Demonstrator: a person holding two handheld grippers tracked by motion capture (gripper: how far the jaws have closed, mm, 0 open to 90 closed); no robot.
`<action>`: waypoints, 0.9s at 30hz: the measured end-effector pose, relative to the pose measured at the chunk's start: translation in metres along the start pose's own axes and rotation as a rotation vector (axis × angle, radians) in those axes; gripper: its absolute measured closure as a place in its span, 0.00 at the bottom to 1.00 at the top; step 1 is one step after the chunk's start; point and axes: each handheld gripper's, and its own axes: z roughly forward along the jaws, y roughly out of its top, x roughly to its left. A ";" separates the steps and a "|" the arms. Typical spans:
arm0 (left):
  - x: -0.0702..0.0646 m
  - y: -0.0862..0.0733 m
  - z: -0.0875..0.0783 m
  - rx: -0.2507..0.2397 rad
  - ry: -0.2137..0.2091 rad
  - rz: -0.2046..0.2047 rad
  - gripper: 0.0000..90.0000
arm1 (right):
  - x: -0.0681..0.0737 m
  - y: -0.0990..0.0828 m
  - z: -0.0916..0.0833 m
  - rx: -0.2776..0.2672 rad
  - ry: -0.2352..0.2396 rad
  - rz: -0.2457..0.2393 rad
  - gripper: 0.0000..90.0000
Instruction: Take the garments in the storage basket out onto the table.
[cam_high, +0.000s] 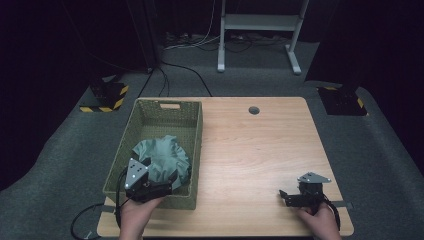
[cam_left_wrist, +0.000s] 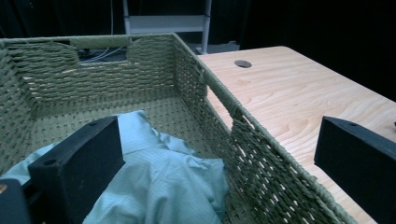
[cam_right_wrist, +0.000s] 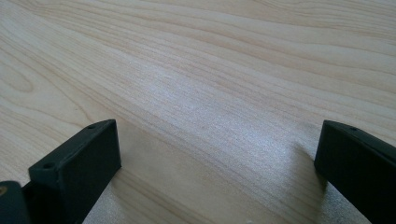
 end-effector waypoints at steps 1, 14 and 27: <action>0.001 0.000 0.000 -0.001 0.003 -0.002 0.01 | 0.000 0.000 0.000 0.000 0.000 0.000 0.00; 0.016 -0.002 -0.007 -0.004 0.042 -0.034 0.02 | 0.000 0.000 0.000 0.001 0.000 0.000 0.00; 0.027 -0.005 -0.011 -0.001 0.072 -0.072 0.02 | 0.000 0.000 0.000 0.001 0.000 0.000 0.00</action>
